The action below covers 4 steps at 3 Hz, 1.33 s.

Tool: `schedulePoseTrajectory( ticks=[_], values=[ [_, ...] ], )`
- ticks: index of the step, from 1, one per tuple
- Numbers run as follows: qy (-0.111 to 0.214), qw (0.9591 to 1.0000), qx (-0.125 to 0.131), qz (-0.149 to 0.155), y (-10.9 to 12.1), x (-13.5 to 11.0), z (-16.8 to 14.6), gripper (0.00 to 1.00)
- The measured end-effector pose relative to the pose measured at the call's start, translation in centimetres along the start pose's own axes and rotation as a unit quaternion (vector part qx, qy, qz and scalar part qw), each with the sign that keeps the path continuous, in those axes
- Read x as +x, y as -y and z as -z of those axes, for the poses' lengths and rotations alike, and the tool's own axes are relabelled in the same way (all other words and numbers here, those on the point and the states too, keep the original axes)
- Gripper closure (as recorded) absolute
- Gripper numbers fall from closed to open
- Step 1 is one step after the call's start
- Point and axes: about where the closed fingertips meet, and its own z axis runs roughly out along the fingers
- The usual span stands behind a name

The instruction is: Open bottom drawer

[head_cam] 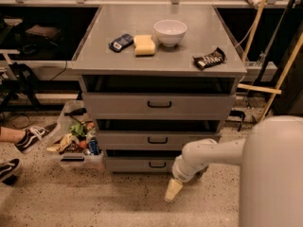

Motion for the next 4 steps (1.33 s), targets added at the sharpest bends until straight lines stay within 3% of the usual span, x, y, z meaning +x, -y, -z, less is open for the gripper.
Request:
schedulePoseTrajectory(
  ticks=[1,2,3,4],
  values=[
    [0.037,0.9971,0.046,-0.047,2.0,6.6,0.7,0.0],
    [0.037,0.9972,0.046,-0.047,1.9,6.5,0.7,0.0],
    [0.055,0.9959,0.041,-0.058,2.3,5.5,-3.6,0.0],
    [0.112,0.9875,0.053,-0.097,4.9,3.8,-9.7,0.0]
  ],
)
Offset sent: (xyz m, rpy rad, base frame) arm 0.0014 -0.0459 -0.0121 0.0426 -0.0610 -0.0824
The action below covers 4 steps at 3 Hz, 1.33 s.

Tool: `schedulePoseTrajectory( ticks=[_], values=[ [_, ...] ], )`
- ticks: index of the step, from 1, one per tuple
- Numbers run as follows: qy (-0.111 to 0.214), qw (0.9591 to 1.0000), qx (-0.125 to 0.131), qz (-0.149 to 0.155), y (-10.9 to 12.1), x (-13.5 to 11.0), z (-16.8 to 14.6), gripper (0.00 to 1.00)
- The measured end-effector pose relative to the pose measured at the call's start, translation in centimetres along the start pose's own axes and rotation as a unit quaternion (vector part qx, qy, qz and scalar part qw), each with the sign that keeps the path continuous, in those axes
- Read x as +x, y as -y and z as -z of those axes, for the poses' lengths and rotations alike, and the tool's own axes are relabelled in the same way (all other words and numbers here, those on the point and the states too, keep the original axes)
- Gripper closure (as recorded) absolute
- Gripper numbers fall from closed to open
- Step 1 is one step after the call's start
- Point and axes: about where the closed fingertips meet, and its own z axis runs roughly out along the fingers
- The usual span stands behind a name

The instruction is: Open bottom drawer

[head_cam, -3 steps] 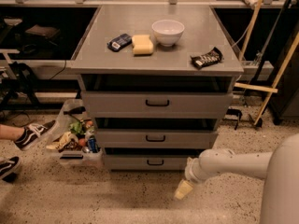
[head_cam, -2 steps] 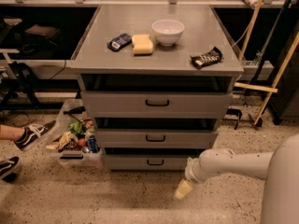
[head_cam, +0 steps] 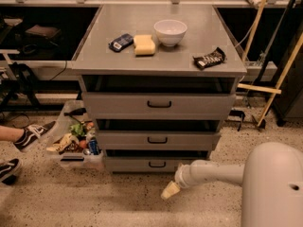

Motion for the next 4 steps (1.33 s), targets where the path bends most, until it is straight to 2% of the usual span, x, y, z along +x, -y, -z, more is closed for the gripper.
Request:
schedulePoseTrajectory(
  ticks=[1,2,3,4],
  values=[
    [0.004,0.9998,0.003,-0.017,0.9,1.0,-2.4,0.0],
    [0.004,0.9998,0.003,-0.017,0.9,1.0,-2.3,0.0],
    [0.026,0.9995,0.009,0.017,2.4,-0.8,-4.0,0.0],
    [0.055,0.994,0.033,0.089,5.7,-4.3,-5.5,0.0]
  ],
)
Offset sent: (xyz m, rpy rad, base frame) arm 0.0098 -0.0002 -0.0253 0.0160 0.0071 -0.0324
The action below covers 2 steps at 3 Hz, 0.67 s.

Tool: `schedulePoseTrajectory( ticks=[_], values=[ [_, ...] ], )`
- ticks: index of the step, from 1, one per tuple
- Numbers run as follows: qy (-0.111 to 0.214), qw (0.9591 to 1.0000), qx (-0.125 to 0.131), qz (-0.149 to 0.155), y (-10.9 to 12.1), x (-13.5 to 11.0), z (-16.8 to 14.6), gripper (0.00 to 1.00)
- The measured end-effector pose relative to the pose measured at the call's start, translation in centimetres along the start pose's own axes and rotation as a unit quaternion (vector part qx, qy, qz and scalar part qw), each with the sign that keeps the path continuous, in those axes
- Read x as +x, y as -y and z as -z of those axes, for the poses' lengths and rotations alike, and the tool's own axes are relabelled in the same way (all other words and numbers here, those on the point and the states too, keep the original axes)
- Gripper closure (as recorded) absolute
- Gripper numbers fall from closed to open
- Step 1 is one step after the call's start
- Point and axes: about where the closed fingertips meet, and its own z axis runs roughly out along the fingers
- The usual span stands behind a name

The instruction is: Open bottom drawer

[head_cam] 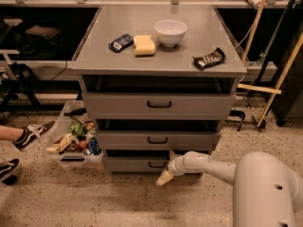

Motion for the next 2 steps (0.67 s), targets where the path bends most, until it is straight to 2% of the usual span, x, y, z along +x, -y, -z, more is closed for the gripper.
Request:
schedulePoseTrajectory(
  ticks=[1,2],
  values=[
    [0.004,0.9998,0.013,0.016,1.62,-0.46,0.14,0.0],
    [0.006,0.9998,0.012,0.016,1.55,-0.5,-0.47,0.0]
  ],
)
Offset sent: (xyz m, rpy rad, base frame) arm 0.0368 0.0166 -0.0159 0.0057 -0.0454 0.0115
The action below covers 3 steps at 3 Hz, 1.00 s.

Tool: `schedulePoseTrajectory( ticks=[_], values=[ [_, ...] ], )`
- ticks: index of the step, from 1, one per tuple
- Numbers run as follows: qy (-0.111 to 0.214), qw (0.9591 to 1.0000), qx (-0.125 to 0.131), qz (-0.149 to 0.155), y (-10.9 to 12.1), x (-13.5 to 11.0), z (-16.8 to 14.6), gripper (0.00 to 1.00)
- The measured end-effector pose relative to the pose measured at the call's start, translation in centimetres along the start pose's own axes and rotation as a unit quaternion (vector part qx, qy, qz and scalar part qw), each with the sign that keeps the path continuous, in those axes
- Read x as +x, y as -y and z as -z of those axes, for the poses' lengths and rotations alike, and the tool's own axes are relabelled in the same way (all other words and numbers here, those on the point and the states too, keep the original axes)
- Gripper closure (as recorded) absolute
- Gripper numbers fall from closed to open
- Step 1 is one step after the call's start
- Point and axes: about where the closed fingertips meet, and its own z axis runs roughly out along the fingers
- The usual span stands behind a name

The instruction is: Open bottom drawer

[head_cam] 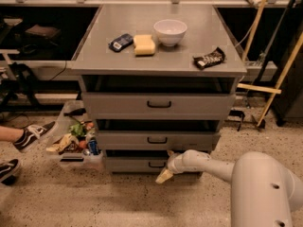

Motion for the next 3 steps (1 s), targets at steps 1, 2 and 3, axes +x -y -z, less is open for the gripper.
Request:
schedulePoseTrajectory(
  ticks=[1,2,3],
  values=[
    [0.0,1.0,0.003,-0.006,0.4,0.2,-1.5,0.0],
    [0.0,1.0,0.003,-0.006,0.4,0.2,-1.5,0.0],
    [0.009,0.9998,-0.017,-0.005,-0.6,0.2,-2.0,0.0]
  ],
)
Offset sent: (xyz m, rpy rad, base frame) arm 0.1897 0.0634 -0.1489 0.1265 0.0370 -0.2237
